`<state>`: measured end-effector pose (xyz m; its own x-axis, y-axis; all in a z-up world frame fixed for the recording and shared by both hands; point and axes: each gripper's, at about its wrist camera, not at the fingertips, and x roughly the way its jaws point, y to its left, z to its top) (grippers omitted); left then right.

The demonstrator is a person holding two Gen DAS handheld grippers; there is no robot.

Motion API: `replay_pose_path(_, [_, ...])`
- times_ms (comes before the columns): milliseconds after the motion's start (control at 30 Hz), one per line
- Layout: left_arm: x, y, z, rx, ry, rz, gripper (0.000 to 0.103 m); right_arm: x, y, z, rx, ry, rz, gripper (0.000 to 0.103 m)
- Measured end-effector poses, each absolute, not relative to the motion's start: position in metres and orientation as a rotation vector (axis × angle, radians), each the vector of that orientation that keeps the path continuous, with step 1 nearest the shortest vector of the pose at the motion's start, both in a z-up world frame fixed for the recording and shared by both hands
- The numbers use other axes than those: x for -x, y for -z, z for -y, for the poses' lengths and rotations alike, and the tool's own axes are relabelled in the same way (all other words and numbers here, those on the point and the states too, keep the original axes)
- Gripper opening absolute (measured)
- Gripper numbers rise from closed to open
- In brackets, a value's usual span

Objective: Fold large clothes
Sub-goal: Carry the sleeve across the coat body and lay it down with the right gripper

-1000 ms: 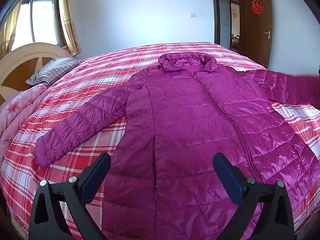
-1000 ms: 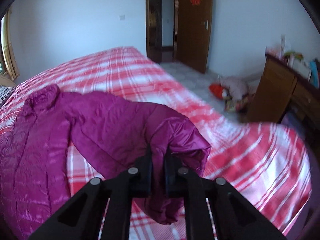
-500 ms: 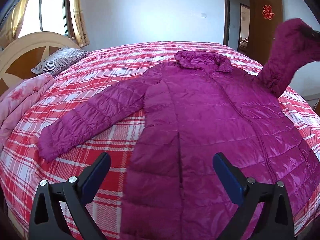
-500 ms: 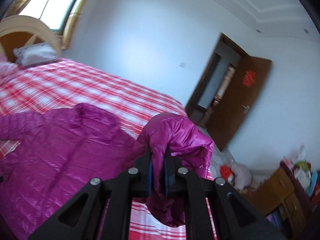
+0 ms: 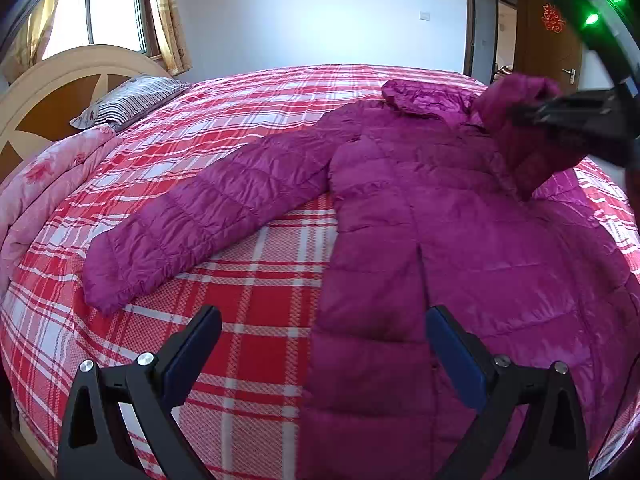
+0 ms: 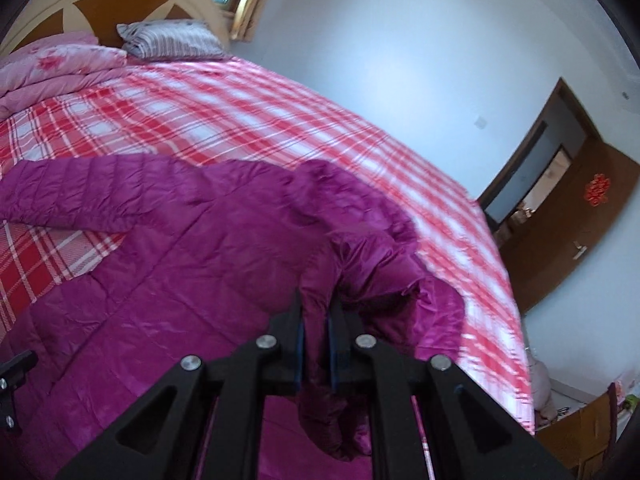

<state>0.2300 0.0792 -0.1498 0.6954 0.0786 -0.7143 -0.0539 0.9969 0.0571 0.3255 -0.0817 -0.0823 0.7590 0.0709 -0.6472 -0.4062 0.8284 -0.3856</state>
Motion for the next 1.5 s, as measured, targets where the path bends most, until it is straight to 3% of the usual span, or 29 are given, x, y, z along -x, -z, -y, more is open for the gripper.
replay_pose_path(133, [-0.236,0.150,-0.086,-0.038,-0.096,-0.805,0.102,-0.335,0.104,0.063,0.494,-0.342,-0.714,0.018])
replay_pose_path(200, [-0.239,0.147,-0.090,-0.046,-0.118,-0.796,0.102,-0.338,0.111,0.055,0.440,-0.398,-0.732,0.052])
replay_pose_path(233, [-0.240,0.143,-0.093,-0.050,-0.132,-0.785,0.102,-0.339,0.113,0.051,0.406,-0.432,-0.741,0.078])
replay_pose_path(267, [-0.239,0.138,-0.096,-0.050,-0.145,-0.770,0.102,-0.336,0.111,0.049,0.366,-0.470,-0.738,0.082])
replay_pose_path(600, [-0.256,0.084,-0.091,-0.017,-0.168,-0.639,0.102,-0.295,0.041,0.085,0.213,-0.585,-0.529,0.078])
replay_pose_path(667, [-0.266,0.079,-0.074,-0.041,-0.136,-0.633,0.102,-0.305,0.039,0.107,0.208,-0.498,-0.531,0.062])
replay_pose_path(767, [-0.285,0.076,-0.035,-0.107,-0.091,-0.597,0.102,-0.338,0.048,0.160,0.149,-0.325,-0.586,0.047])
replay_pose_path(933, [-0.327,0.080,0.017,-0.164,0.005,-0.575,0.102,-0.387,0.071,0.230,0.035,-0.142,-0.656,0.045])
replay_pose_path(1067, [-0.373,0.116,0.040,-0.253,-0.055,-0.622,0.102,-0.422,0.097,0.255,-0.002,-0.068,-0.700,0.040])
replay_pose_path(1233, [-0.403,0.164,0.029,-0.260,-0.136,-0.747,0.102,-0.442,0.127,0.275,-0.009,-0.073,-0.767,0.040])
replay_pose_path(1500, [-0.414,0.183,0.016,-0.158,-0.091,-0.832,0.102,-0.447,0.168,0.292,-0.012,-0.107,-0.848,0.038])
